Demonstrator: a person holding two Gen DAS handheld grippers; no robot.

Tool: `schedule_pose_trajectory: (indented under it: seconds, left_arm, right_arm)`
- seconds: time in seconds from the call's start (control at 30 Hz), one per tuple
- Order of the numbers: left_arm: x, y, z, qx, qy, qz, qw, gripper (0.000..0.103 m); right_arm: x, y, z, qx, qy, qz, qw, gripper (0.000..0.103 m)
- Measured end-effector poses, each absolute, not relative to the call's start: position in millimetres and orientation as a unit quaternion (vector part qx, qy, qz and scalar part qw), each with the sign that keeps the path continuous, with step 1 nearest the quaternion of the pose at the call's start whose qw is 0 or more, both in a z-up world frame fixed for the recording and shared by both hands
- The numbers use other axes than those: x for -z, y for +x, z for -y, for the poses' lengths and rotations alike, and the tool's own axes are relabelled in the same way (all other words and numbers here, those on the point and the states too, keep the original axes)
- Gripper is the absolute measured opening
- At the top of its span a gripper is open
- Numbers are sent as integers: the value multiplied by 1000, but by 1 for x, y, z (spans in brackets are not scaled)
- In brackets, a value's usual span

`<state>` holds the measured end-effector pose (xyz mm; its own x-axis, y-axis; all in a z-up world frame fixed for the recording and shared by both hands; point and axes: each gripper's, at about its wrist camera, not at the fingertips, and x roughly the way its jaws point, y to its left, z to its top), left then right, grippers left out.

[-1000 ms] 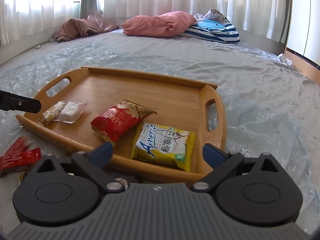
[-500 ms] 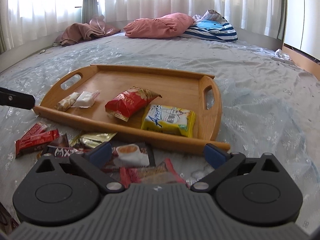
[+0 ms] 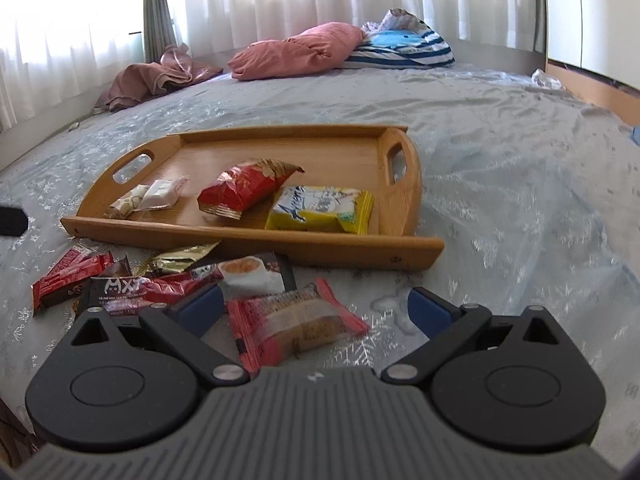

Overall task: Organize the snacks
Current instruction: 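Move the left tool back over the remaining snack pile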

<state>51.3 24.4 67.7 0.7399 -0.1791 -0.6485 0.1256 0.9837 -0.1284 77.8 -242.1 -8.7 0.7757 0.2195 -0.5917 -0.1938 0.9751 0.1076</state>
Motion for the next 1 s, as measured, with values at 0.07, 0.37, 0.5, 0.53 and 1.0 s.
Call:
schedule_pose_trajectory:
  seconds: [0.07, 0.37, 0.5, 0.53, 1.0]
  left_arm:
    - [-60, 53, -23, 81, -38, -360, 929, 94]
    - [-41, 60, -23, 69, -41, -375, 924, 94]
    - [-38, 61, -23, 68, -39, -376, 923, 94]
    - [-36, 62, -22, 68, -38, -376, 924, 94]
    - [-20, 59, -20, 72, -35, -376, 923, 92]
  right_arm:
    - [13, 79, 242, -107, 24, -320, 941, 103]
    - [22, 81, 241, -106, 28, -321, 941, 103]
    - [25, 78, 236, -103, 8, -316, 943, 103]
    - [25, 78, 234, -102, 3, -316, 943, 103]
    - [31, 75, 234, -103, 1, -301, 948, 103]
